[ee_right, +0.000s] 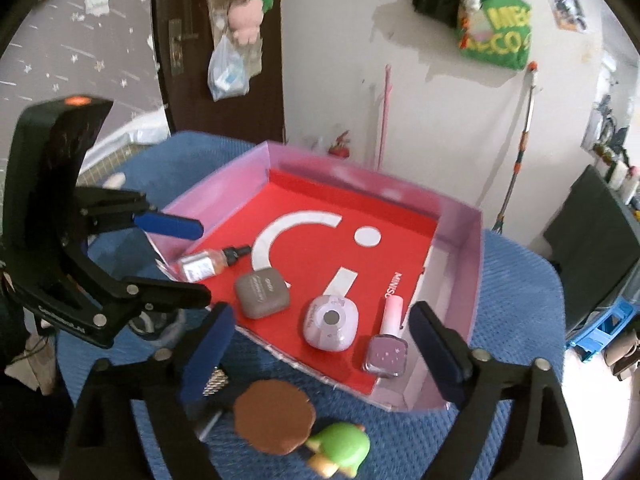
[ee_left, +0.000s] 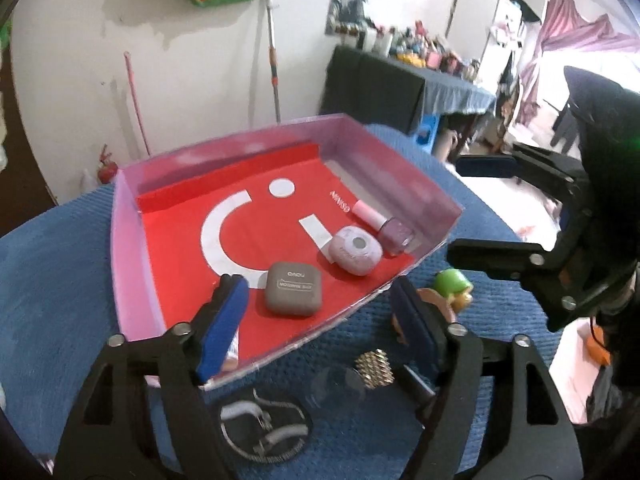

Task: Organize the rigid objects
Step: 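Open both tools and withdraw them from the pink box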

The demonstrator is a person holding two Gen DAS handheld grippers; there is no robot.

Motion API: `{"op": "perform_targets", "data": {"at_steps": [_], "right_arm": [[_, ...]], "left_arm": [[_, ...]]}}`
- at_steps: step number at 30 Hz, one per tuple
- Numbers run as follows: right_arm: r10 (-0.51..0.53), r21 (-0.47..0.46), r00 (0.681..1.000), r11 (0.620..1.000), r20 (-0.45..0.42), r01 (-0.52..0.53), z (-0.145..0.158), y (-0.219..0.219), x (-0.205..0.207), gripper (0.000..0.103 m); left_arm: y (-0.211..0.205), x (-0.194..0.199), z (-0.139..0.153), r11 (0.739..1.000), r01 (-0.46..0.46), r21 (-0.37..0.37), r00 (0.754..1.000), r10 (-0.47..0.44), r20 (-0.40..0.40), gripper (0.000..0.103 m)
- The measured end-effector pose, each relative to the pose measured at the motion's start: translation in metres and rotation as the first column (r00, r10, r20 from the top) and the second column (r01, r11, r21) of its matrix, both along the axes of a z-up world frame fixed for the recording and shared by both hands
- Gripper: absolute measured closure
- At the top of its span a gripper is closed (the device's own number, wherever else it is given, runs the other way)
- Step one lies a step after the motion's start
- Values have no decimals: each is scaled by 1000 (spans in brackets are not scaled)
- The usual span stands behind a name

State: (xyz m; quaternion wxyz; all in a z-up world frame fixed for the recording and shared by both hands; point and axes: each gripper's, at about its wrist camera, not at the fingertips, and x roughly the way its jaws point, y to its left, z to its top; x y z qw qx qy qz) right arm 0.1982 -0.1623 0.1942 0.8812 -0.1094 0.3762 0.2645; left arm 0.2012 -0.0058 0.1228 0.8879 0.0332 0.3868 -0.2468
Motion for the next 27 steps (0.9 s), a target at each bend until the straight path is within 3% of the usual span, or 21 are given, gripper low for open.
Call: {"op": "perform_targets", "data": {"at_steps": [6,8,10,13,21,27], "right_arm": [[-53,29,992,998,110,50,28,-6,-48,1],[-82,47,986,996,142,76,35,-10,-66,0],[-102,67,982,993,160,92,38,-12,-78,0],[-153,106,970,985,188,135,40,-19,-101,0],[-283,183,935,952,215,246,26,-34,-150,0],[-370,184,896,925,247,332,4,-34,-179,0]], "left_arm": [[0,-46,19,999,-49,-19,992,51,114,23],[1,-60,24,997,-70,-29,985,74,154,19],[3,-76,27,995,-89,-49,975,97,198,9],[4,-97,29,991,-119,-66,958,131,254,9],[9,-137,12,966,-216,-142,934,246,258,9],[8,-155,-11,943,-304,-134,904,330,273,9]]}}
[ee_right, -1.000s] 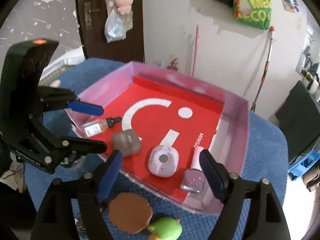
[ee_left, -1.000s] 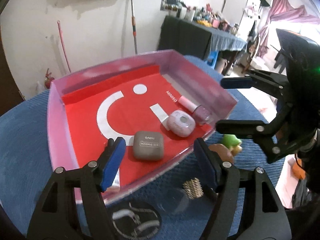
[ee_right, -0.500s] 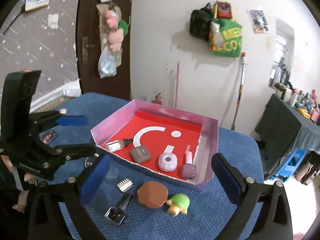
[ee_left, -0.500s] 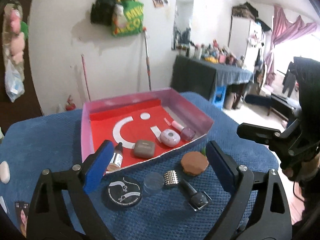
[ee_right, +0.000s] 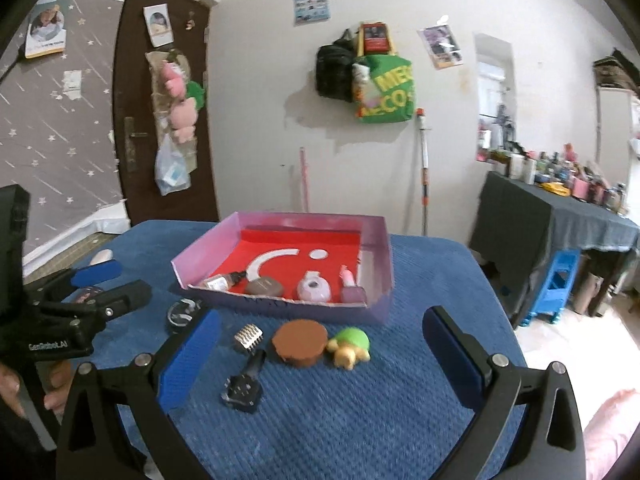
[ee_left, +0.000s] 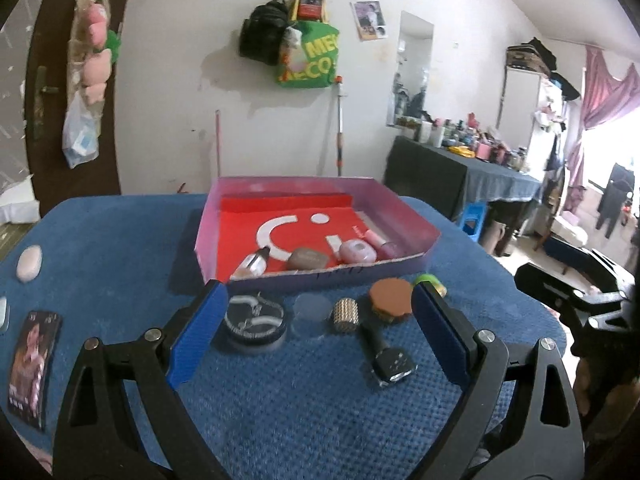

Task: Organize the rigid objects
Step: 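Open both tools and withdraw them from the pink box, then grasp the black powder jar with the left tool while the right tool grasps the black nail polish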

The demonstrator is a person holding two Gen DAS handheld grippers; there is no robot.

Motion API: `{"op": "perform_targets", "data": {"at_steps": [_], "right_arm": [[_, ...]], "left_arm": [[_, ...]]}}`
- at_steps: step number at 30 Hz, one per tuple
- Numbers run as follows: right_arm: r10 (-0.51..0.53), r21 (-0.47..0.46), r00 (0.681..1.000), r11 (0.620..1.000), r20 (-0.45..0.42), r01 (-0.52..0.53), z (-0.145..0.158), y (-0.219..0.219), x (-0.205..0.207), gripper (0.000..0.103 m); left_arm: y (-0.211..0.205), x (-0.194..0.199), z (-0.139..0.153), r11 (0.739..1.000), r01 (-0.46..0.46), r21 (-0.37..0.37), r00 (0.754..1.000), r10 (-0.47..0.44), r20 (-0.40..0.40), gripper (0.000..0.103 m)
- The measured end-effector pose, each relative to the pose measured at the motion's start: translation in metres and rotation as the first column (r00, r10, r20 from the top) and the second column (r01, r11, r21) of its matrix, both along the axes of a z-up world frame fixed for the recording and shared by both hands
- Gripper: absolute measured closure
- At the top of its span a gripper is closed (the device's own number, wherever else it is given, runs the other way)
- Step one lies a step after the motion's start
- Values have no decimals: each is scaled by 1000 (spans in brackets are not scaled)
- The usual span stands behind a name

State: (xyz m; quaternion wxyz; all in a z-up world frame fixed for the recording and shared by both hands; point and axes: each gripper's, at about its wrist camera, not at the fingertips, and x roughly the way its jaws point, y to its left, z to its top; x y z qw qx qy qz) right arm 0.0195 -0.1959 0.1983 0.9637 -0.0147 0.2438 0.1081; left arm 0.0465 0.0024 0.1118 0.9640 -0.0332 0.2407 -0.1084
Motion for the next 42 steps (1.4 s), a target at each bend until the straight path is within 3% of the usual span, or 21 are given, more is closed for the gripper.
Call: {"op": "perform_targets", "data": {"at_steps": [7,11,16,42], "right_arm": [[-68,10,998,998,-10,68,-39,4,-17,0],[-66,56,994,996,-81,71,-62,4,-14,0],[-75,35,994,996,-80,78,-73,10,-17,0],[-35,53,986,998,-163,44,-90,27,5,0]], "left_arm": [[-1,-14,-37,998,-66,11,997,66,-35,9],[0,-16,-56,997,-74,35,994,77,-77,9],[5,-16,-69,996,-84,17,988,85,-131,9],[22,7,-72,995,-101,22,976,104,-191,9]]}}
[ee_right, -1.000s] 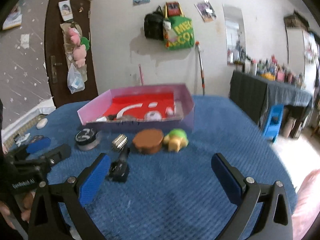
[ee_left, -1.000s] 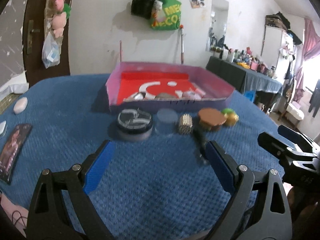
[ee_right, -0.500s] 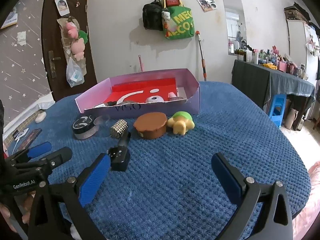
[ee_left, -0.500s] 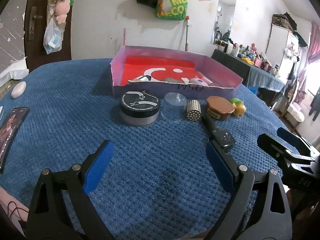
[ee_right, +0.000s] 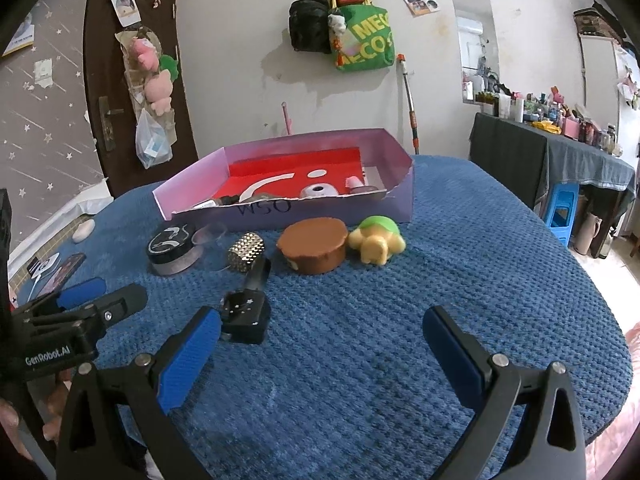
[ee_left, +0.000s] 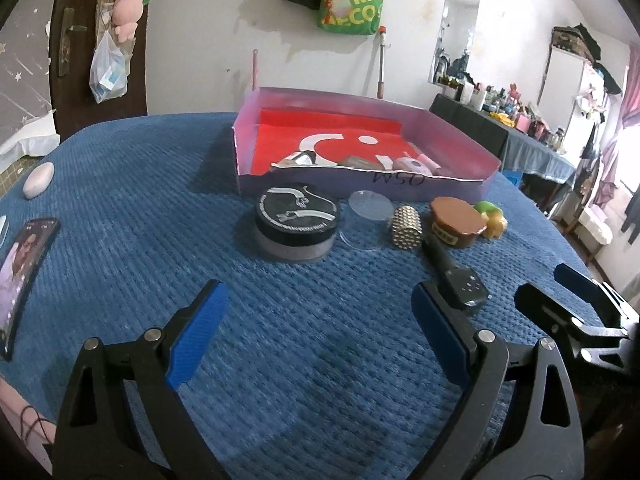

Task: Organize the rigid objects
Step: 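Grasp the black powder jar with the left tool while the right tool grasps the black nail polish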

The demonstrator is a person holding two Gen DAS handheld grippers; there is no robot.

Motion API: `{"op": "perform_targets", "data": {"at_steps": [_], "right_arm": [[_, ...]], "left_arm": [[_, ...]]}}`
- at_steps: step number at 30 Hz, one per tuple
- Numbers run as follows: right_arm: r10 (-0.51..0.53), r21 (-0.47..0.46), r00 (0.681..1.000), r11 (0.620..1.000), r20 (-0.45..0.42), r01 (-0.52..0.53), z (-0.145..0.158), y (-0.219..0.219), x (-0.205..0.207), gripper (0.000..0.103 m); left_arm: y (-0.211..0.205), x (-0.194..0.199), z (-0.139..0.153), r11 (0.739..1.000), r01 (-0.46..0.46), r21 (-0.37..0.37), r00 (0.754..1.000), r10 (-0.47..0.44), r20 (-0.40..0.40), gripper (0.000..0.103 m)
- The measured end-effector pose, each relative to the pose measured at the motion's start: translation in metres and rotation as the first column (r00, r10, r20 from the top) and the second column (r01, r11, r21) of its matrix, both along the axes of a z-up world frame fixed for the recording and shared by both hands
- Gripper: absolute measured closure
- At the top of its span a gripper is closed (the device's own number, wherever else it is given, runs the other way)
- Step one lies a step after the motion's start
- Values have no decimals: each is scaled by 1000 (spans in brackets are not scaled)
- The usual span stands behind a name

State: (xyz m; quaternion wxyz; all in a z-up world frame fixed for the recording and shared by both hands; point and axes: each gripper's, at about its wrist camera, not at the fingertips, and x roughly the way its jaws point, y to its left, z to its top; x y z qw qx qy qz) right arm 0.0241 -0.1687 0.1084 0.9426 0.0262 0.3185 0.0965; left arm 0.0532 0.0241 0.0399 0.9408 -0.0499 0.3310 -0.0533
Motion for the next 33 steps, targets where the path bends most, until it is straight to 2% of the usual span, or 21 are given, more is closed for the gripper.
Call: {"op": "perform_targets", "data": {"at_steps": [6,17,33], "right_arm": [[22,-6,999,1000,-30,-22,-5,12,11,0],[78,-7,983,997,-165,-80,-22,32,41,0],[82,-111,972,988,-220,-109,-24,46,62,0]], "left_arm": [[13,25,0,1000,7,-3,998,-7,-55,9],[21,66,-1,999,41,8,988,-40,-151,9],[15,97,-6,993,85,79,974,-66,-219,9]]}}
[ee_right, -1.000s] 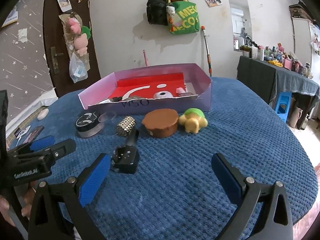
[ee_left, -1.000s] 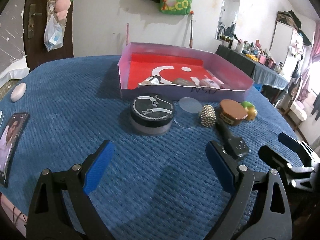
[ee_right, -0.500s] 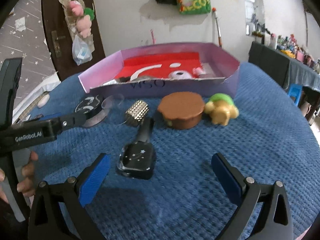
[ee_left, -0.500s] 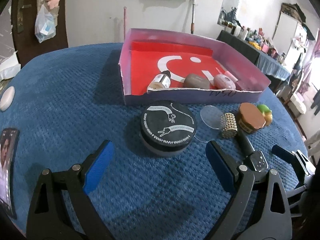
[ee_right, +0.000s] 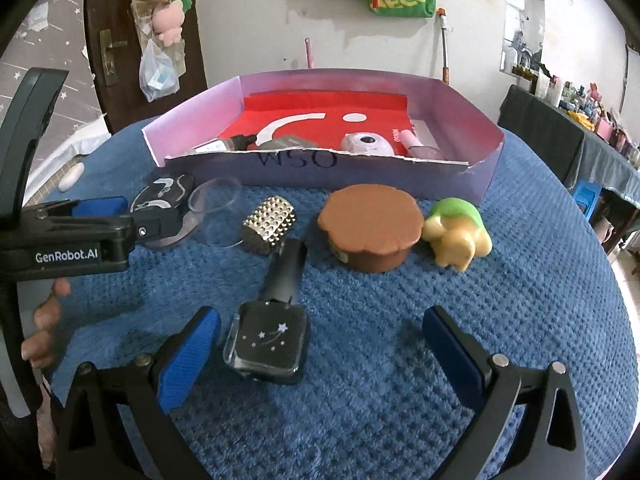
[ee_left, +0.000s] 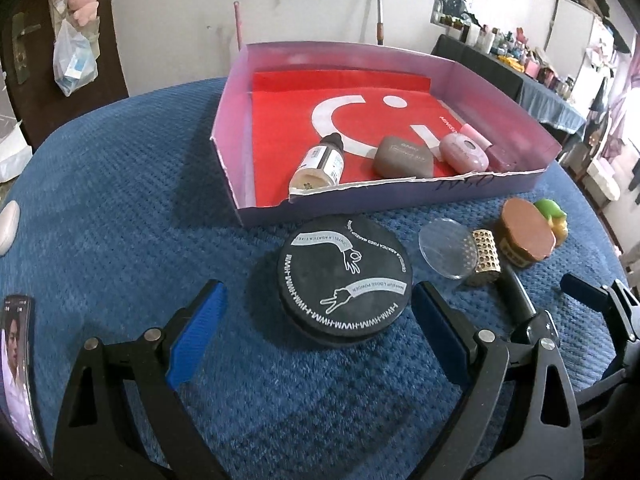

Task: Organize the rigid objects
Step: 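Grasp the black powder jar with the left tool while the right tool grasps the black nail polish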

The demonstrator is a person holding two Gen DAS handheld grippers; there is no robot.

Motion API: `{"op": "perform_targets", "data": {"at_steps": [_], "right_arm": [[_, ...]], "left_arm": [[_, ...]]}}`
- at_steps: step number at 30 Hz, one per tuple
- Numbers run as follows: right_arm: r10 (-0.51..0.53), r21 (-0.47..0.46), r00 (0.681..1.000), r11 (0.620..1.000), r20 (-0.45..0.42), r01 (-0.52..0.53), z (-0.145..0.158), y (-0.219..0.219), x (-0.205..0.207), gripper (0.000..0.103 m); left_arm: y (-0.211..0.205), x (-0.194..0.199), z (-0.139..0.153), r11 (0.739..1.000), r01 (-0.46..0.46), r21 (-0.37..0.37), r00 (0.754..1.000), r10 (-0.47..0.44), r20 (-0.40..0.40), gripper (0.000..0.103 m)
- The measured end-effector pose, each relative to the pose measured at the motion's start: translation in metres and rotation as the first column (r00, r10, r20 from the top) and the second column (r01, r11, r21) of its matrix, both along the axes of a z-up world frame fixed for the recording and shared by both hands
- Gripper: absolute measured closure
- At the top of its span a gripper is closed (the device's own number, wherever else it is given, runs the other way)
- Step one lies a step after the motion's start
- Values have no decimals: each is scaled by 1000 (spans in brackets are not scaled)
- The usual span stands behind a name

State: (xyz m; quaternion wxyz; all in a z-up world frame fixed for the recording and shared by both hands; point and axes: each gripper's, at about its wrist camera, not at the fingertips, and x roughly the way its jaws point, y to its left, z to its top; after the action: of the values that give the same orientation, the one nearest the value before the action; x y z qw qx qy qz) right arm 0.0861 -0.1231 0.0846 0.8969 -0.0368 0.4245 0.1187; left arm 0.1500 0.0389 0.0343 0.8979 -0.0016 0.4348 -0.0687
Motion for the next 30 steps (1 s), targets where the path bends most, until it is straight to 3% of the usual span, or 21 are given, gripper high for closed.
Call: {"op": "perform_targets", "data": {"at_steps": [3,5,12,15,16,17,24,30], "right_arm": [[13,-8,1000,1000,1,-13,-1,2,1,2],[26,-16,1000,1000,-6,-26,-3,5,1,15],[61,-31,998,998,14,-60,-3,10,-3,30],[91,-23,996,996,25,-91,-2,12,-7,44],[104,-16,994,994,25,-104,-2,13,-8,54],[125,-12,992,992,27,-124,-1,16,-10,62],[131,57,991,990,23,-132,4,9,-15,62],[143,57,987,987,66,-147,21,8,-22,62]], "left_arm": [[1,3,-1,1000,2,0,1000,-2,-3,9],[0,5,-2,1000,0,5,1000,0,-6,9],[-2,8,-9,1000,7,5,1000,-6,-18,11],[-3,6,-9,1000,21,-13,1000,-21,-9,27],[-4,5,-8,999,34,-21,999,-35,-4,38],[-5,3,-6,999,43,-27,999,-43,-2,37],[-4,-7,-1,998,35,-60,999,-36,-8,38],[-7,-23,12,997,44,-71,999,-42,26,38]]}}
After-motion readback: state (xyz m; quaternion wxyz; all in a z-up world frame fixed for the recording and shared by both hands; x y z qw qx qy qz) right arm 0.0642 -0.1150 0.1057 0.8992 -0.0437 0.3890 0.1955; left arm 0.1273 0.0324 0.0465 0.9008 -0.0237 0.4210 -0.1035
